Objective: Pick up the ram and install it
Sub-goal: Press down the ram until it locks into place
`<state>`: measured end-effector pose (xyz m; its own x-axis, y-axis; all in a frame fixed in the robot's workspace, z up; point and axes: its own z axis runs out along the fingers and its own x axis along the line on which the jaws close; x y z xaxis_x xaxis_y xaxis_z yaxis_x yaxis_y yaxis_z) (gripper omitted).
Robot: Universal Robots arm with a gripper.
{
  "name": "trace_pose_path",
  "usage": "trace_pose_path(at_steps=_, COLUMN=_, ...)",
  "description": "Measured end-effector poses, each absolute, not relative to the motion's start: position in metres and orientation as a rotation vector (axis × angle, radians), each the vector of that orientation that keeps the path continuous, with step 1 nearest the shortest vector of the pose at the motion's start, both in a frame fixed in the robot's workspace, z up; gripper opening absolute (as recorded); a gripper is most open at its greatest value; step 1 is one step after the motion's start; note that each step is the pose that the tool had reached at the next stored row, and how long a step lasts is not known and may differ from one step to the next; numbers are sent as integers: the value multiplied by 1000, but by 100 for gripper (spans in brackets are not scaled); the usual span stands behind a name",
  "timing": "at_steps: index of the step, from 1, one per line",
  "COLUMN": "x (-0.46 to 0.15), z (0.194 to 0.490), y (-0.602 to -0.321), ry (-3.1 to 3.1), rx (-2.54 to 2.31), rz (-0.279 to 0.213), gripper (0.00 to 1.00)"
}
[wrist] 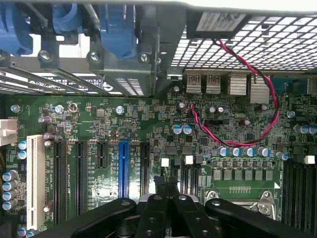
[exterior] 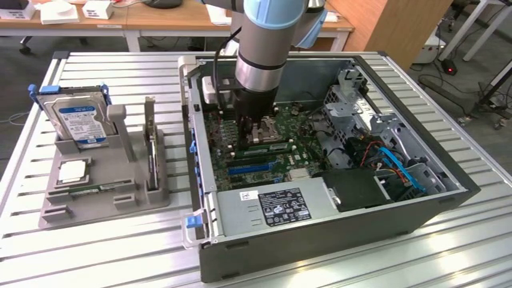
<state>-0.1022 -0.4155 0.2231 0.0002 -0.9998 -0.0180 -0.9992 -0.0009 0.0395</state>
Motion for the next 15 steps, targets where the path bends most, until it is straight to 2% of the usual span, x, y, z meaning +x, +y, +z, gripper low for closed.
trace_pose_path(at_steps=15, x=-102, z=222, y=-416, ry=-2210, rx=2211, rz=-64, gripper=9)
